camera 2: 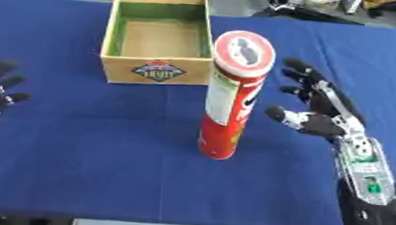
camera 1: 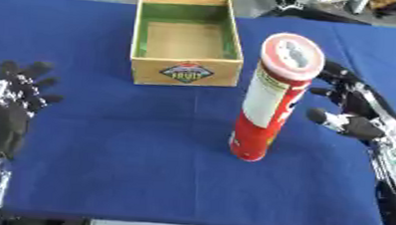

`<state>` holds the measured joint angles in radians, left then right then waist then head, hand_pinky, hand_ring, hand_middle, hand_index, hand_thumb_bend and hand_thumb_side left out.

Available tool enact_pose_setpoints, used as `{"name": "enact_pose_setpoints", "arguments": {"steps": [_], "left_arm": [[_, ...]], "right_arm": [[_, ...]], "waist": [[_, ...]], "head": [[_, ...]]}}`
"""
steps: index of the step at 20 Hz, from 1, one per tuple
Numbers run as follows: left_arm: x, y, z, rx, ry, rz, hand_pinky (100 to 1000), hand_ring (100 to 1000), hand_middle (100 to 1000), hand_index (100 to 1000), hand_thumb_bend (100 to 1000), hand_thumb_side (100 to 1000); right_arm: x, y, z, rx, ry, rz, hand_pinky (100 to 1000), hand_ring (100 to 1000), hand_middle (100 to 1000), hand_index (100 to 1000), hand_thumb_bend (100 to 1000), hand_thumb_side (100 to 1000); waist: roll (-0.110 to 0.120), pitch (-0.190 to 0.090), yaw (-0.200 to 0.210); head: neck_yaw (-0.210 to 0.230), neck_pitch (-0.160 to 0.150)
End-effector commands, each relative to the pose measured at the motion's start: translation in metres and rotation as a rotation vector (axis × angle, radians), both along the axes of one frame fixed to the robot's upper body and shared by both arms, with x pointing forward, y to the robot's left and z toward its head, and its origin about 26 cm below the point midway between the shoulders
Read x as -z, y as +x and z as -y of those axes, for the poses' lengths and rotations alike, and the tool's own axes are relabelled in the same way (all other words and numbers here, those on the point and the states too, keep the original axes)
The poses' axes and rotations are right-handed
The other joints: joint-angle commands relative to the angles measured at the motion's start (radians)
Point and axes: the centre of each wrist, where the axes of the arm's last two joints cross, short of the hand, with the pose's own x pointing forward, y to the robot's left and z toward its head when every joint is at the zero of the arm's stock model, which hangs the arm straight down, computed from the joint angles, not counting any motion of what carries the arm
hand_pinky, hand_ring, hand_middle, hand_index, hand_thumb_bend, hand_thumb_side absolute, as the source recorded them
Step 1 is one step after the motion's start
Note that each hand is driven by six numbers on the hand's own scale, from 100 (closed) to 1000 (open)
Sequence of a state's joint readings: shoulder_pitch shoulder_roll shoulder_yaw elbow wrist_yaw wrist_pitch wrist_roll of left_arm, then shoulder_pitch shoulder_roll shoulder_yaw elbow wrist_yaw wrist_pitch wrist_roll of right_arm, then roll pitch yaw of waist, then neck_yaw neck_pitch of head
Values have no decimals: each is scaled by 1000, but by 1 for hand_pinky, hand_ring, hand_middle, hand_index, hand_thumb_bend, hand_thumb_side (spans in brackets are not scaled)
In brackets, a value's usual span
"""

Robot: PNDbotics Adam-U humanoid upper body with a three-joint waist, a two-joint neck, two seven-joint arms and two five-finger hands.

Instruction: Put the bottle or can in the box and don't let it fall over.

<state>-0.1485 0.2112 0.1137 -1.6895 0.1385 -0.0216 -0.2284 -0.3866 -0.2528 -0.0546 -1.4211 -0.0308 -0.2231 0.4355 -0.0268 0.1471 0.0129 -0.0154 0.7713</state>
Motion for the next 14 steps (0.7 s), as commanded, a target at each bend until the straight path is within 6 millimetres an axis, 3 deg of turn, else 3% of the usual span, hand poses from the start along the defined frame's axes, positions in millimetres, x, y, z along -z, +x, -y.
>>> {"name": "enact_pose_setpoints", "arguments": {"steps": [1, 14], "left_arm": [[-7, 1, 1, 11, 12, 22, 792, 913, 919, 922, 414, 1000], [-6, 1, 1, 13, 12, 20, 792, 913, 919, 921, 414, 1000]], "right_arm": [[-11, 4, 3, -34, -32, 21, 846, 982, 970, 970, 763, 344], [-5, 10, -17, -144, -47, -14, 845, 979, 962, 970, 756, 335]], "waist": [[2, -16, 0], [2, -16, 4]], "head": [[-4, -1], [-8, -1]]}}
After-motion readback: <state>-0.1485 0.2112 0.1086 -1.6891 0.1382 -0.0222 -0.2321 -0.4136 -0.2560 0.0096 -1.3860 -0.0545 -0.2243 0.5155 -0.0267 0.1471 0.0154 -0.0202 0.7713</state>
